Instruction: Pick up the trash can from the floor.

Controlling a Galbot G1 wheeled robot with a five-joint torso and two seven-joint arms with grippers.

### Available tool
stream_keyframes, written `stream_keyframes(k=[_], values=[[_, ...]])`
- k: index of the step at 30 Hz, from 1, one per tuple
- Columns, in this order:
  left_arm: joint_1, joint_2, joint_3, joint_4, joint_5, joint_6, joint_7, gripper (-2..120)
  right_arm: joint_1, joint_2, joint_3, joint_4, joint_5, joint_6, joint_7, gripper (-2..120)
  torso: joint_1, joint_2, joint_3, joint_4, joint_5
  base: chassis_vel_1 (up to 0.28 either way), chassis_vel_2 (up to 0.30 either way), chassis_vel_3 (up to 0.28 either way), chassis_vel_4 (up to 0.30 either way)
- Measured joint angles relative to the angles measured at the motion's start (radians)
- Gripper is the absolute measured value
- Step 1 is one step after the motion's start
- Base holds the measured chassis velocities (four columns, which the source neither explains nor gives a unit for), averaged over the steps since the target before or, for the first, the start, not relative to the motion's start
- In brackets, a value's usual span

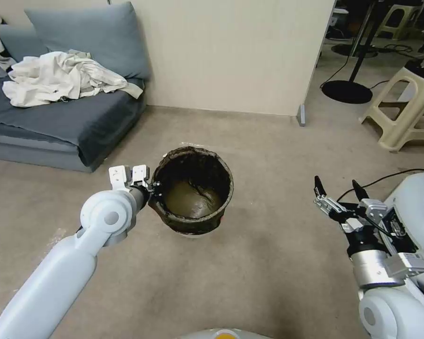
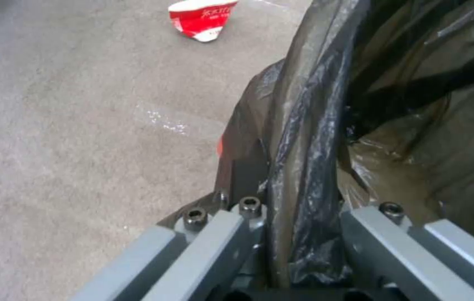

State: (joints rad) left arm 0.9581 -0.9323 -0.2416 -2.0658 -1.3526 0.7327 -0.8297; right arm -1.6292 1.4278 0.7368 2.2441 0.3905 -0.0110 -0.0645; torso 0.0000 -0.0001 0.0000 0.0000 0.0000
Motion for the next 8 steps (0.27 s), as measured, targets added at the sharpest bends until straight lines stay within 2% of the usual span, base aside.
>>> stream_keyframes(k=[8], values=[[-0.005, -0.006, 0.003, 0.002, 0.001, 0.000, 0.001, 1, 0.000, -0.002, 0.001, 0.007, 0.000, -0.016, 0.001, 100, 0.000, 0.000, 0.000, 0.0000, 0.0000, 0.000, 0.000, 0.000, 0.000]])
